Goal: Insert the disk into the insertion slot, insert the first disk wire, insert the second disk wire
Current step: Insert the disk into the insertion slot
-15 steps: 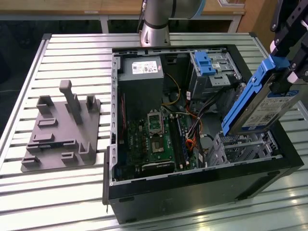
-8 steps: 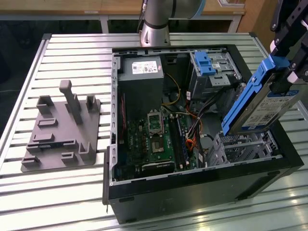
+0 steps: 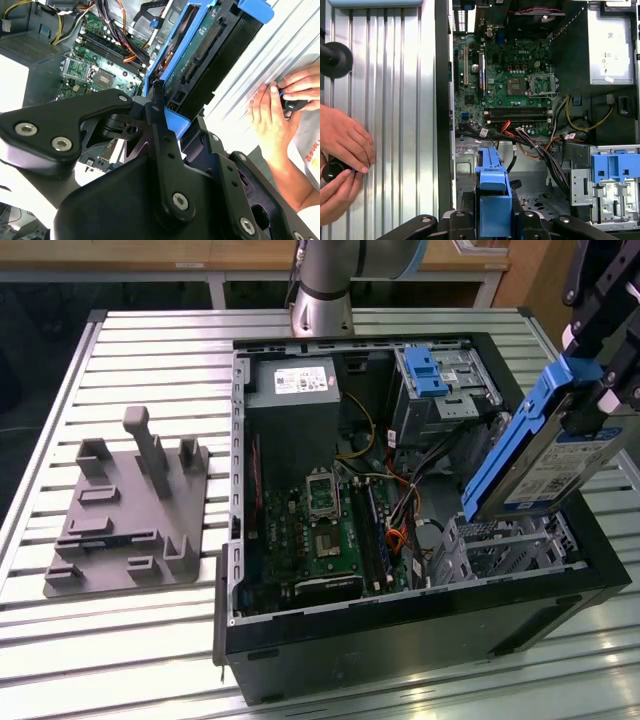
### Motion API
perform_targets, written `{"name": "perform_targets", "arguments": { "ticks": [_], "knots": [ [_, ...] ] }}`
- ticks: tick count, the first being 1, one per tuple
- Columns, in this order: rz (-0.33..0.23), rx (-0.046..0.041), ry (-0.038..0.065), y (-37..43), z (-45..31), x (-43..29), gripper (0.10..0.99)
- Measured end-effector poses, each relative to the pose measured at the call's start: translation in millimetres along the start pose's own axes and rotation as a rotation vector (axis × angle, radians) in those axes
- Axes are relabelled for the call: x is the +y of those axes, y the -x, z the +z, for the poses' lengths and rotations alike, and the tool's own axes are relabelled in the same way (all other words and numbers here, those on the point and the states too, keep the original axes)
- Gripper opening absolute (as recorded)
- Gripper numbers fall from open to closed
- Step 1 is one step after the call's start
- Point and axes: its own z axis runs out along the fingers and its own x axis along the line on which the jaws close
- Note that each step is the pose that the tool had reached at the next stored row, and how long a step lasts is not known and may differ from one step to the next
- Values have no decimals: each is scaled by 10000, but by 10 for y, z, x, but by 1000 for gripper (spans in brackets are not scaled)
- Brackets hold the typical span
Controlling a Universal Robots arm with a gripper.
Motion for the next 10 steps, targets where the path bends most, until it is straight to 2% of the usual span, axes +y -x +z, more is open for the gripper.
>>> {"name": "perform_targets", "arguments": {
  "ticks": [6, 10],
  "knots": [
    [-11, -2, -147, 0, 6, -4, 365],
    [-12, -1, -167, 0, 7, -5, 365]
  ]
}}
